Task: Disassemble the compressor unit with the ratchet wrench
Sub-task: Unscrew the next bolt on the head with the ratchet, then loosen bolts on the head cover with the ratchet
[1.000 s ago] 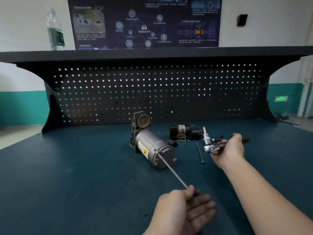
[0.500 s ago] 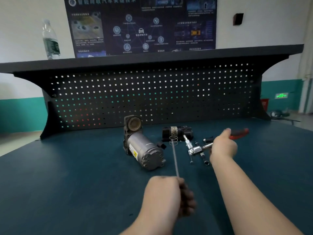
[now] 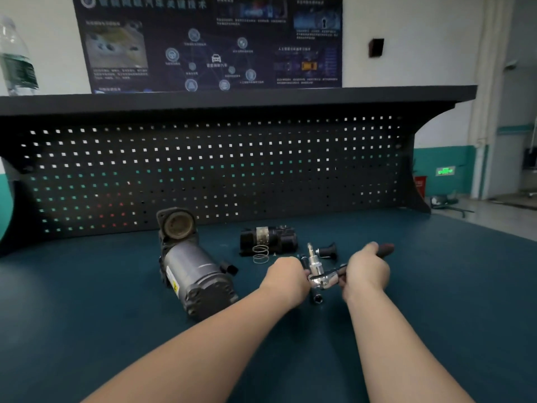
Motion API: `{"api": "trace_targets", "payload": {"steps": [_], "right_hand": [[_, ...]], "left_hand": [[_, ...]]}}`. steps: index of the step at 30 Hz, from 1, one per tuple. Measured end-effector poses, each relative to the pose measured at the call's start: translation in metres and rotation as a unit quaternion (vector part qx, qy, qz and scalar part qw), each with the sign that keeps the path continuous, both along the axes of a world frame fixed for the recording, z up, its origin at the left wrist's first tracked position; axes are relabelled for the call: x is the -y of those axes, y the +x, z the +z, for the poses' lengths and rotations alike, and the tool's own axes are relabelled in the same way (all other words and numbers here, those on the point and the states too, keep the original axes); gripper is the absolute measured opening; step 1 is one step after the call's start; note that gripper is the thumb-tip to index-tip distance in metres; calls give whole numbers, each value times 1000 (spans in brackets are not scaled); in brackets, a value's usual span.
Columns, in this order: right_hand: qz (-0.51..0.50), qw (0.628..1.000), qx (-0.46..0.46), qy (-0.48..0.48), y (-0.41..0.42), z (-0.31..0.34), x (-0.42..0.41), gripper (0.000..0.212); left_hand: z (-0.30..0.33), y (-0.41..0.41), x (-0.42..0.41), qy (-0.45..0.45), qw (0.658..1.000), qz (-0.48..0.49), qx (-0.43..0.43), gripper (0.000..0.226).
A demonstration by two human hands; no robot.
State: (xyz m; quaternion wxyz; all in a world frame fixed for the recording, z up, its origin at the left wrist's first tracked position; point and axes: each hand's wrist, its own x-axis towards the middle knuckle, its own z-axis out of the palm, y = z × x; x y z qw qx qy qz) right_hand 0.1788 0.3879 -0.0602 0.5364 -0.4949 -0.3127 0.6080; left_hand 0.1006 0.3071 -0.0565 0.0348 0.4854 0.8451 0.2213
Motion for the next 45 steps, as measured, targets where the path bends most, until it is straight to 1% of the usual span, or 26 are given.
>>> {"api": "trace_targets", "payload": {"steps": [1,3,7,9,10,12,14,15,17,18,20,21,22,23,25,26,28,30,33,37,39,40,41,42,43,45], "right_hand": [[9,1000,6,18,-2,-2,-3,49],[49,998,36,32,-3,-2,-2,49],[107,987,95,67,-9,-5,-1,47],[126,975,157,94,-10,-1,1,50],[138,965,199,96,-11,0,2,50],[177,935,300,63,-14,4,6,41],[236,904,356,-13,-19,4,9,32],[263,881,393,-33,-19,3,13,31],[286,833,474,-9,-24,-3,18,41],[295,820,490,24,-25,-6,21,47],[294,829,468,81,-23,-12,23,48],[286,823,482,94,-23,-12,22,50],[286,804,516,77,-24,-8,23,54],[292,775,559,31,-25,-4,25,57],[325,726,605,-26,-28,5,29,46],[338,715,611,-30,-30,7,30,35],[345,698,627,-16,-28,9,34,24],[335,693,638,7,-25,9,37,24],[333,681,651,31,-23,10,39,33],[284,714,638,57,-13,14,37,34],[174,733,638,160,-10,18,37,38],[121,763,592,229,-10,21,43,45],[117,803,510,286,-13,25,54,56],[174,827,429,318,-19,28,69,70],[264,825,377,327,-26,29,86,90],[434,768,352,314,-38,23,112,127]], "left_hand": [[-4,-1,-2,-20,999,-15,-21,13],[-7,-2,-2,-20,998,-28,-58,12],[-10,-11,1,-1,999,-13,-52,14],[-5,-16,11,30,999,-5,-44,19],[-1,-20,20,53,996,1,-75,21],[7,-36,42,136,979,27,-149,23],[19,-58,67,225,959,54,-166,21],[25,-70,79,255,953,68,-150,20],[37,-99,98,286,951,80,-89,18],[41,-114,103,283,953,87,-65,18],[44,-142,108,230,967,94,-47,19],[42,-152,109,202,976,77,-28,20],[38,-160,110,173,984,46,-4,21],[32,-165,110,139,990,8,-2,24],[17,-169,107,85,991,-60,-86,31],[10,-169,105,90,985,-76,-125,35],[0,-166,102,144,974,-77,-158,40],[-3,-162,100,191,966,-65,-164,45],[-3,-153,100,164,956,-24,-240,49],[0,-125,112,117,931,79,-336,54],[4,-111,124,89,912,87,-392,61],[6,-105,131,72,904,79,-415,66],[9,-101,139,54,900,69,-426,71],[10,-99,148,40,902,55,-426,76],[11,-99,158,33,908,32,-416,79],[11,-101,179,19,930,-37,-366,82]]}}
